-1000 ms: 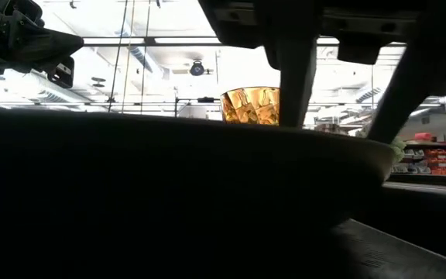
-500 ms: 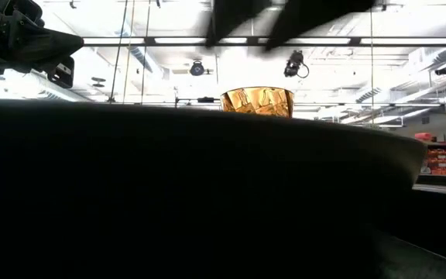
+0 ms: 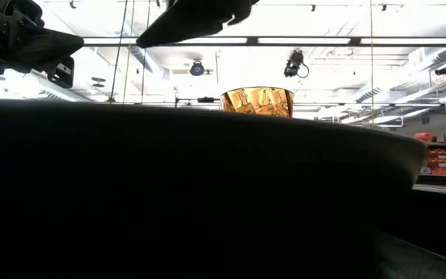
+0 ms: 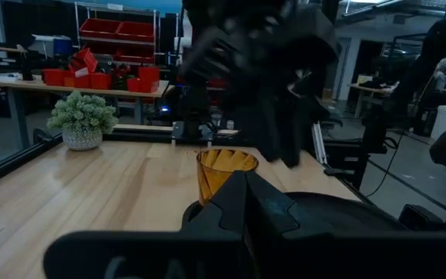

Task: Pick and place plate/cup/fork/spoon on tray
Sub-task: Put the orange fork on the black serving tray to the left of the black plate

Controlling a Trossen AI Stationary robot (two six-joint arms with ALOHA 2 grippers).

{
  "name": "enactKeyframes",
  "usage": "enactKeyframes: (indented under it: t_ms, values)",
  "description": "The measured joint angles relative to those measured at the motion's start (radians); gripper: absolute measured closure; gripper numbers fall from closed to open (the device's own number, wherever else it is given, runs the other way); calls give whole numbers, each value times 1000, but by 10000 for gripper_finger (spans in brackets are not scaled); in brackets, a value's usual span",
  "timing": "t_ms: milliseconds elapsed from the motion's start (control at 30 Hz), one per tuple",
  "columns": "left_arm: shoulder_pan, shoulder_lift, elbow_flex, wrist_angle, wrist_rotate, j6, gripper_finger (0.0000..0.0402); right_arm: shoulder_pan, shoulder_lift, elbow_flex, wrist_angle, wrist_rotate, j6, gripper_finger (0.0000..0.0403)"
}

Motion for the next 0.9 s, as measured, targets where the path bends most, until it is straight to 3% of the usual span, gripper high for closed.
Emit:
enactKeyframes:
  t_ms: [200,467,600,900]
  values:
    - [0,0,0,0,0,0,392,-65,-68,0,-43,-16,19,270]
    - [0,0,0,0,0,0,392,-92,-198,0,-256,127,225,270]
    - [0,0,0,0,0,0,392,-69,-287,-20,-329,137,292,270]
    - [0,0,0,0,0,0,392,-37,-633,-452,-24,139,409,270]
